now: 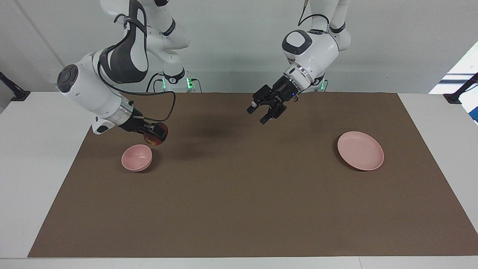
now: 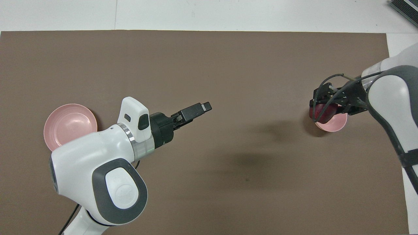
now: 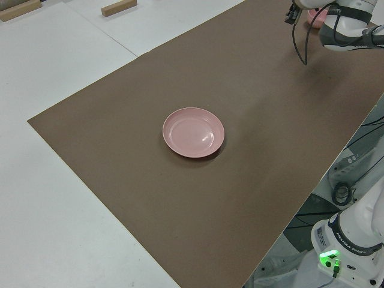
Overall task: Move apple from plate to bowl
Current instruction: 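Move the apple over the bowl while the left gripper withdraws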
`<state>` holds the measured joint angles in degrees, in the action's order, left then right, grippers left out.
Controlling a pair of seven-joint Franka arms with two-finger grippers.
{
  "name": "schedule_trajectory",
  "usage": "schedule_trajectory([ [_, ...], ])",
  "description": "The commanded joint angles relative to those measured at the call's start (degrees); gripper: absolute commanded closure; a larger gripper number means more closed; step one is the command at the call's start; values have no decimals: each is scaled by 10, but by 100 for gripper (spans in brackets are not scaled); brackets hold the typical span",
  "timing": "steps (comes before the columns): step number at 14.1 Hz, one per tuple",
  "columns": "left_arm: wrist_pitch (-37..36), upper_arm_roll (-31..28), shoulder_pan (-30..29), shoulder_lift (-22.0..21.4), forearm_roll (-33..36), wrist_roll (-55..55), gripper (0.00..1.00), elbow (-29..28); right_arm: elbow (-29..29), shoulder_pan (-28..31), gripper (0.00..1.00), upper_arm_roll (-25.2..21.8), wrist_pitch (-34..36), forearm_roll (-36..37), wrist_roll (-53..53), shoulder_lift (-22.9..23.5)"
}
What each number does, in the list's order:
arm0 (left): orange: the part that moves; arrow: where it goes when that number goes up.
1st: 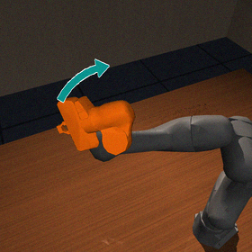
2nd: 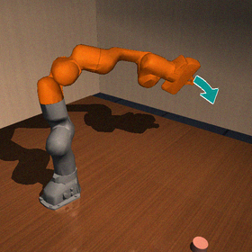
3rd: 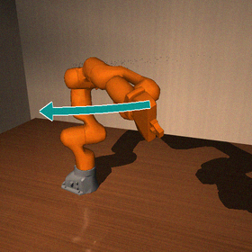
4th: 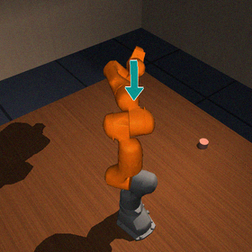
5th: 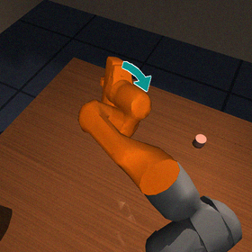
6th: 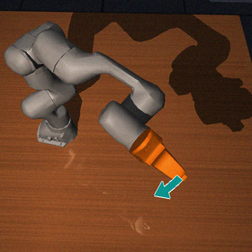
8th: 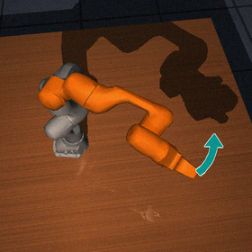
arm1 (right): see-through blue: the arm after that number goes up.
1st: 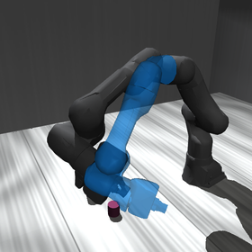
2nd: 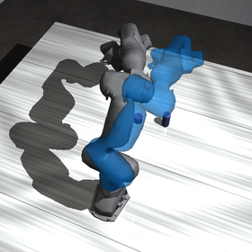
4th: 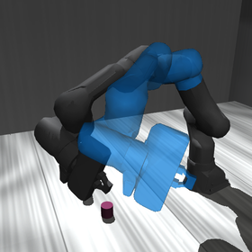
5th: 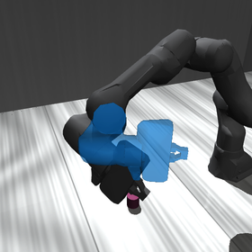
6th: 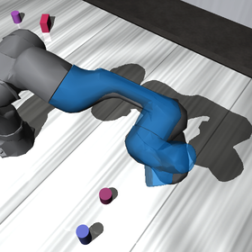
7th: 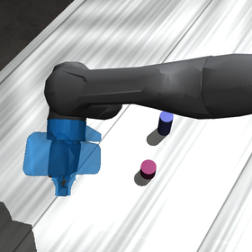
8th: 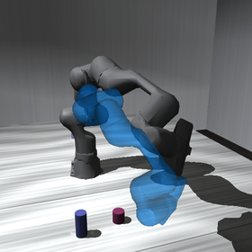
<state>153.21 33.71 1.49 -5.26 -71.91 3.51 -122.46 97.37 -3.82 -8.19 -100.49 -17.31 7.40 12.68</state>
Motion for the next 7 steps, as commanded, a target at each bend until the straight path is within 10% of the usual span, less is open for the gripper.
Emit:
schedule_trajectory([
  [1,-85,-29,-7,-14,67,-6,0,-9,11,26,100,5,-37,41,-93,24],
  [7,-254,-104,-6,-8,388,-95,0,7,68,29,100,5,-117,105,-148,28],
])
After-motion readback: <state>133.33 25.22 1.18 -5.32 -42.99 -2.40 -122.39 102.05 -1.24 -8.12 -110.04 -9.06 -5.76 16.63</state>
